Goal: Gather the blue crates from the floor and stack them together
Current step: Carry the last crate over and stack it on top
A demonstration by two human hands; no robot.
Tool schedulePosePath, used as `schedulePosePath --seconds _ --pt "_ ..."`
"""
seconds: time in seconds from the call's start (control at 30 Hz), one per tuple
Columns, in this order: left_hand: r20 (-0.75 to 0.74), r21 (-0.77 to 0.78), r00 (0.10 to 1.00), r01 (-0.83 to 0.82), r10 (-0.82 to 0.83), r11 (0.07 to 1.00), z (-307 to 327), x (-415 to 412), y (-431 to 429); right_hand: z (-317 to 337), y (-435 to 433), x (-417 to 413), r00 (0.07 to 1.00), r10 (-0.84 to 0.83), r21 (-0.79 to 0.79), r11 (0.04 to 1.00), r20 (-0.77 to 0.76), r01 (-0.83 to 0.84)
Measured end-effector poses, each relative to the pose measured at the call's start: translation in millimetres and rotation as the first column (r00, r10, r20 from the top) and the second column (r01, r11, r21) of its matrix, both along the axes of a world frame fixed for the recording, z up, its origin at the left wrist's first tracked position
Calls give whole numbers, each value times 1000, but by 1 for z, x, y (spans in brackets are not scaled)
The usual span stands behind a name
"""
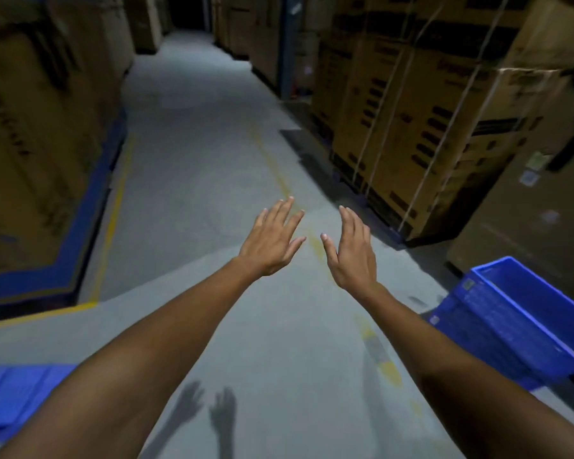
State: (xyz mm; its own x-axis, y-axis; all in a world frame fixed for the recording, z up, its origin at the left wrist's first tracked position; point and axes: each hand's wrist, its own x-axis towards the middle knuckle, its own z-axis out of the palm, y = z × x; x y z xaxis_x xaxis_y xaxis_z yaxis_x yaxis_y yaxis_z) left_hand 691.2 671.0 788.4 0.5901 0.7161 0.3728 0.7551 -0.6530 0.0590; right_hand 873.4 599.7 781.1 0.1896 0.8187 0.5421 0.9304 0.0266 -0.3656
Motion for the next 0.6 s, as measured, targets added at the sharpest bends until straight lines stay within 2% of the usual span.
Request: schedulePosePath --seconds 0.2,0.4,0.6 --pt "-91 -140 977 -203 191 969 -49 -129 -95 -58 -51 -106 974 220 -108 969 -44 -224" --pt "-114 -159 899 -436 422 886 -59 -259 -168 -77 -85 -236 905 421 -249 872 -54 -420" --pt "-132 -155 806 -592 577 791 -55 -389 -231 -73 -116 -366 826 562 -306 778 -50 -548"
